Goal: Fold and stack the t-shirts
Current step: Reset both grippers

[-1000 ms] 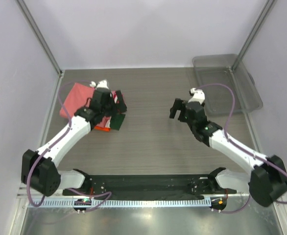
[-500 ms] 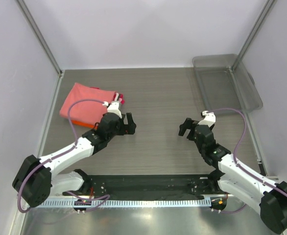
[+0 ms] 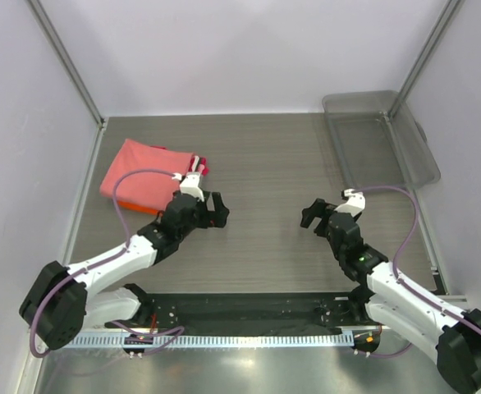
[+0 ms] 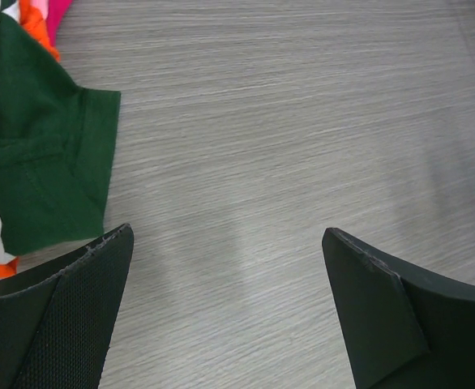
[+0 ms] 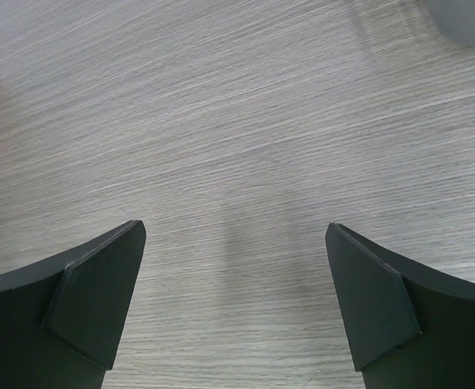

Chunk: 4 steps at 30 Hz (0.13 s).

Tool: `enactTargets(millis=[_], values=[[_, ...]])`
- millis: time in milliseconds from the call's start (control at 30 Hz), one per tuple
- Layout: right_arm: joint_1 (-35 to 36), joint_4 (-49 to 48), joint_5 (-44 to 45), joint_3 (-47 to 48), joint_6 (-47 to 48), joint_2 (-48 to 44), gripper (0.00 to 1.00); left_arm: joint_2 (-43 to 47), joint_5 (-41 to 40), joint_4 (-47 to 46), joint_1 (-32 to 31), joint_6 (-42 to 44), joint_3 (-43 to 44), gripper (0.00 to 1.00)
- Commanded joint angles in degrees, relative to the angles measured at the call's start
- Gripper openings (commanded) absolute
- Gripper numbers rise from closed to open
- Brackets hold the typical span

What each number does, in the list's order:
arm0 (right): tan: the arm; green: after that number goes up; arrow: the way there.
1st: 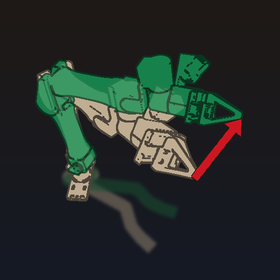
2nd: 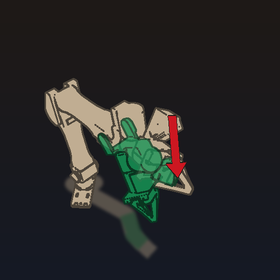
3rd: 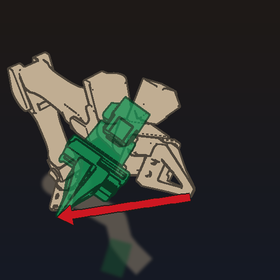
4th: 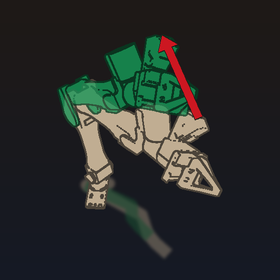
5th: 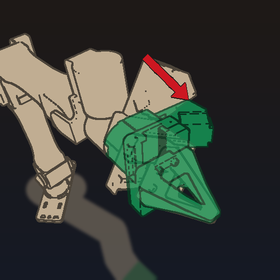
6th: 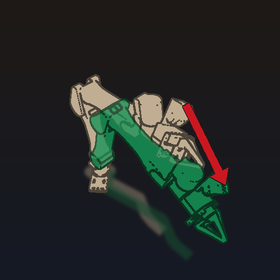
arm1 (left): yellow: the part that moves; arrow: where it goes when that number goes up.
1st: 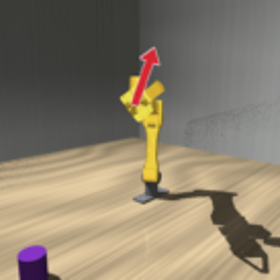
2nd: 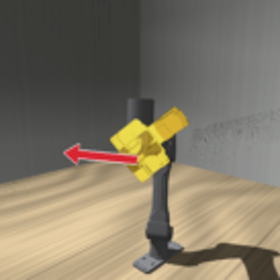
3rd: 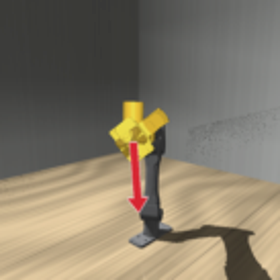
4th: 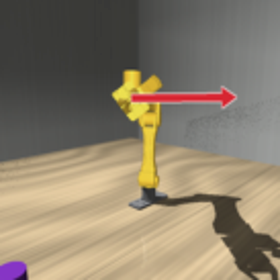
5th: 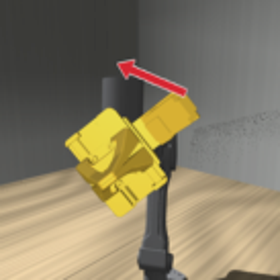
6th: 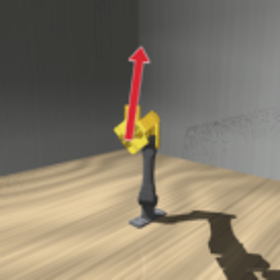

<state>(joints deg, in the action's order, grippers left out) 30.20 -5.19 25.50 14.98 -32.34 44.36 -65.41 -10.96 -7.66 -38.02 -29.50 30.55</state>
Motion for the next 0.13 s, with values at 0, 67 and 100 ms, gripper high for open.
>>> enactTargets(millis=[0,67,100], values=[[0.0,-3.7,-0.1,-0.1,-1.2,-0.7,1.00,1.0,1.9,-2.1,0.0,0.8,2.2,0.99],[0.0,-4.0,-0.2,0.0,-1.1,-0.3,1.00,1.4,2.1,-2.2,0.0,0.8,1.7,0.99],[0.0,-4.0,0.0,0.1,-1.1,0.0,1.00,1.9,2.0,-2.3,0.0,0.8,1.6,0.99]])
